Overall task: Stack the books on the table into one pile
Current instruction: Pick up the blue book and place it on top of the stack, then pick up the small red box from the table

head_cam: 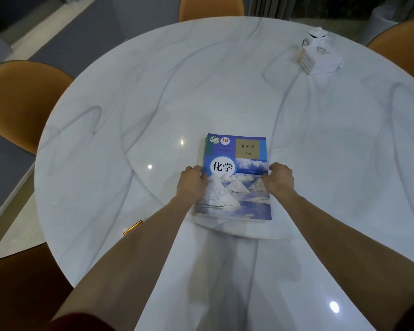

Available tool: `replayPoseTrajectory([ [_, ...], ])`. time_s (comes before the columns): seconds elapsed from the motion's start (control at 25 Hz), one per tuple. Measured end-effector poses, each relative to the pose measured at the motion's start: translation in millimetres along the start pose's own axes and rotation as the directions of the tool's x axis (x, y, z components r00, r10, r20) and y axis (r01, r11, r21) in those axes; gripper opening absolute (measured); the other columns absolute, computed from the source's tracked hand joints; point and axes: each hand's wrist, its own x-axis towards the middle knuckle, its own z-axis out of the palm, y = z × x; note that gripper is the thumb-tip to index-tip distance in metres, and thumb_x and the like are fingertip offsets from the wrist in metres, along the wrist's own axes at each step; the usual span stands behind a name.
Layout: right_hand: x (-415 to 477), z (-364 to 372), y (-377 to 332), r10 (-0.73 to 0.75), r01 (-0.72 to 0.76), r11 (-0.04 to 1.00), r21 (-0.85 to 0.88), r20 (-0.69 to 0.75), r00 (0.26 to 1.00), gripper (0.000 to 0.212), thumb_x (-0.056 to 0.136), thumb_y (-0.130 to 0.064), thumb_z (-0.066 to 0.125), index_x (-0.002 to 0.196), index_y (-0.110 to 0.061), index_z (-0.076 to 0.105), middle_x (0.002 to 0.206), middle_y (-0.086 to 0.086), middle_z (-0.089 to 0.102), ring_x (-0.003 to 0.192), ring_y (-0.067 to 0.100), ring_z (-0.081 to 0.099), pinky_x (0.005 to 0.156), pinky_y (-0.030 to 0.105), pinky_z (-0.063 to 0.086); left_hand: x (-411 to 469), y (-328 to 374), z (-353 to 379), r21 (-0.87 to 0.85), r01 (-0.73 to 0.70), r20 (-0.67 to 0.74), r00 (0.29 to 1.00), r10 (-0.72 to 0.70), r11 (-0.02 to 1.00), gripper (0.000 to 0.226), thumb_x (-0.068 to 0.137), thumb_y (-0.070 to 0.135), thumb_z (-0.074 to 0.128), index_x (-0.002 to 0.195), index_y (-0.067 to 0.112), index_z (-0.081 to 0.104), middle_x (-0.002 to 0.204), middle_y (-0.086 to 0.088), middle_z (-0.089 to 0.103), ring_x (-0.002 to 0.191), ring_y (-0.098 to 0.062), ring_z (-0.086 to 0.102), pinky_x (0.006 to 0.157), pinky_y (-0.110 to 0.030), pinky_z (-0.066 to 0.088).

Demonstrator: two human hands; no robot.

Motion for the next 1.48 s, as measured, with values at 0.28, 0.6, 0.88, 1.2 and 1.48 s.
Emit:
replayPoseTrajectory([
  [0.28,-40,1,-49,-0.466,0.467,0.831,-0.302,0.081,0.881,0.033,0.092,-0.018,0.046,0.12,-0.007,0.058,0.123,0.015,0.056,0.11,0.033,0.055,0.089,0.04,0.049,-31,-32,-31,0.214,-0.113,-0.051,0.991,0.126,0.97,0.034,0.095,0.025,0.044,0.126,0.012,0.053,0.122,-0.012,0.057,0.115,-0.028,0.05,0.091,-0.04,0.047],
  [0.6,-104,41,-105,-0.683,0.722,0.537,-0.437,0.278,0.676,0.031,0.094,-0.017,0.04,0.12,-0.006,0.054,0.121,0.014,0.055,0.113,0.031,0.05,0.089,0.039,0.043,-82,-97,-58,0.362,-0.075,-0.123,0.984,0.127,0.929,0.033,0.093,0.028,0.046,0.121,0.013,0.054,0.118,-0.008,0.06,0.113,-0.027,0.05,0.088,-0.038,0.042],
  [0.88,-143,92,-126,-0.71,0.809,0.419,-0.412,0.408,0.575,0.032,0.095,-0.017,0.038,0.122,-0.008,0.053,0.122,0.012,0.054,0.113,0.029,0.049,0.089,0.037,0.041,-120,-149,-66,0.355,0.02,-0.139,0.99,0.032,0.935,0.042,0.09,0.031,0.049,0.128,0.014,0.049,0.123,-0.009,0.056,0.117,-0.028,0.045,0.091,-0.039,0.041],
  [1.2,-170,154,-140,-0.683,0.837,0.411,-0.363,0.485,0.546,0.032,0.096,-0.023,0.038,0.121,-0.011,0.054,0.118,0.01,0.058,0.11,0.027,0.053,0.091,0.038,0.042,-142,-195,-47,0.241,-0.017,-0.039,0.999,0.027,0.97,0.081,0.079,0.052,0.062,0.142,0.014,0.029,0.149,-0.01,0.031,0.141,-0.027,0.021,0.112,-0.042,0.027],
  [1.48,-182,188,-128,-0.544,0.705,0.688,-0.174,0.52,0.659,0.032,0.092,-0.02,0.044,0.121,-0.006,0.052,0.113,0.015,0.062,0.105,0.03,0.057,0.082,0.034,0.045,-136,-211,-19,0.198,-0.09,-0.003,0.996,0.092,0.976,0.095,0.07,0.062,0.066,0.144,0.016,0.028,0.149,-0.007,0.032,0.14,-0.026,0.026,0.114,-0.042,0.026],
])
